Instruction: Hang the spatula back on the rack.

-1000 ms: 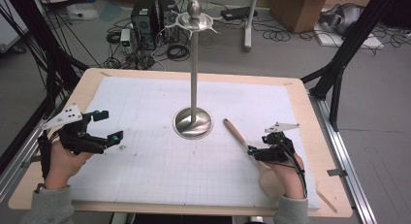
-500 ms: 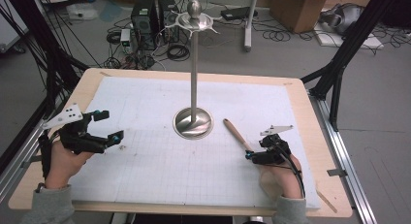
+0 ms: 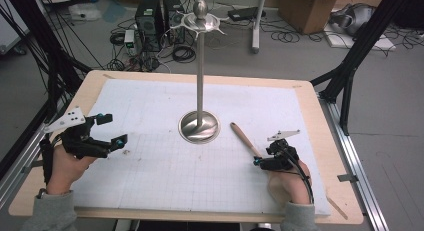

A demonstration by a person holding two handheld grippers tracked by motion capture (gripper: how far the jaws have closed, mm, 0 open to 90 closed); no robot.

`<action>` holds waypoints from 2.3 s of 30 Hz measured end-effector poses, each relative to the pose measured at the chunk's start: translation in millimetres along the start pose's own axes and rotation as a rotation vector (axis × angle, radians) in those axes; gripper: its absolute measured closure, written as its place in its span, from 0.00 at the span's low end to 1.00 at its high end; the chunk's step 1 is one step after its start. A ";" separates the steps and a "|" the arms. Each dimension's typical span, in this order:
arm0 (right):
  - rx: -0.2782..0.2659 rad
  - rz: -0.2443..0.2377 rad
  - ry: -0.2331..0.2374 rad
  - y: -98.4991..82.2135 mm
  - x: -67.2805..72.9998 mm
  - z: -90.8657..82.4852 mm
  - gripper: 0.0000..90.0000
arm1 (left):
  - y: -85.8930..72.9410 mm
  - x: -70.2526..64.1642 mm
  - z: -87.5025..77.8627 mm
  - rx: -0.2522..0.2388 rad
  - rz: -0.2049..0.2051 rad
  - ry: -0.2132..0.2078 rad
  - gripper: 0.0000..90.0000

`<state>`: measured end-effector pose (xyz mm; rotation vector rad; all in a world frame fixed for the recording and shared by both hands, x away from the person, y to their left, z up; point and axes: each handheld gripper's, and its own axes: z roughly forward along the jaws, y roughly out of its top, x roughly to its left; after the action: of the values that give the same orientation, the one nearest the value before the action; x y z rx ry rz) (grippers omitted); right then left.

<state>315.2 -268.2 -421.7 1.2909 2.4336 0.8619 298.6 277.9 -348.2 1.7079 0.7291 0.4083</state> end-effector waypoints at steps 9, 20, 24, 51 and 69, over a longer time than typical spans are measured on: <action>0.027 0.013 0.010 -1.4 0.3 4.8 0.54 | 0.1 -0.2 0.0 -0.001 -0.001 -0.001 0.02; 0.045 0.005 0.014 -2.9 0.5 5.5 0.63 | -0.4 -0.2 0.9 0.004 0.000 0.000 0.02; 0.053 0.005 0.012 -2.8 1.9 4.9 0.67 | -0.5 0.3 0.6 0.002 -0.001 0.001 0.02; 0.063 -0.004 0.018 -4.6 3.7 2.8 0.84 | -1.0 0.1 1.8 0.007 -0.001 0.007 0.02; 0.036 -0.041 0.021 -4.0 4.3 -1.2 0.87 | -1.4 0.9 2.2 0.009 -0.006 0.012 0.02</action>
<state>309.5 -266.8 -422.9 1.2452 2.4936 0.8290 300.2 277.0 -350.3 1.7126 0.7453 0.4125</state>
